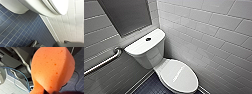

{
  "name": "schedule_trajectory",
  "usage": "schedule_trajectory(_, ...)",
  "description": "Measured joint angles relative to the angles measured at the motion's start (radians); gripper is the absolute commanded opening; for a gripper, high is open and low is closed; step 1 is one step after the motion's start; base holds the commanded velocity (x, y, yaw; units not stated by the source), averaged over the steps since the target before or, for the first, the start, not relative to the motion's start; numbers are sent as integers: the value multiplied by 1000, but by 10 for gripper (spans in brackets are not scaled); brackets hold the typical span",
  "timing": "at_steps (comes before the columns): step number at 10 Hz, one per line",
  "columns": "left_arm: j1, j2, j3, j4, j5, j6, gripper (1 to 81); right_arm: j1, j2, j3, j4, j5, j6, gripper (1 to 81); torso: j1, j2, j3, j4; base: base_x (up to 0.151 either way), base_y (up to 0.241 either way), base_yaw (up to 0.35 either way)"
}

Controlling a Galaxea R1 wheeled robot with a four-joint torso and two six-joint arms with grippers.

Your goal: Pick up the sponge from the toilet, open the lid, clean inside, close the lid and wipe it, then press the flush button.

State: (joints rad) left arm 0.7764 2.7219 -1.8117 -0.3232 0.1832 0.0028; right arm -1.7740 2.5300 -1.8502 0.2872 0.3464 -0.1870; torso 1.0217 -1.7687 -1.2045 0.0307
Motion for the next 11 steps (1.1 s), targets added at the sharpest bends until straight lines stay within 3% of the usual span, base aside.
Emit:
schedule_trajectory(3,-29,79,-60,-35,1,-1,811,-16,68,-84,0,1,-1,10,0,0,0,-3,0,0,0)
schedule_trajectory(6,-53,90,-79,-115,-8,-1,811,-16,71,-89,-1,2,0,10,0,0,0,-55,0,0,0)
schedule_trajectory(7,-68,93,-79,-130,-11,-1,811,-17,86,-97,-1,7,0,10,0,0,0,-60,0,0,0)
schedule_trajectory(11,-81,92,-79,-196,-99,-1,811,-29,171,-200,-1,60,0,10,0,0,0,-59,0,0,0)
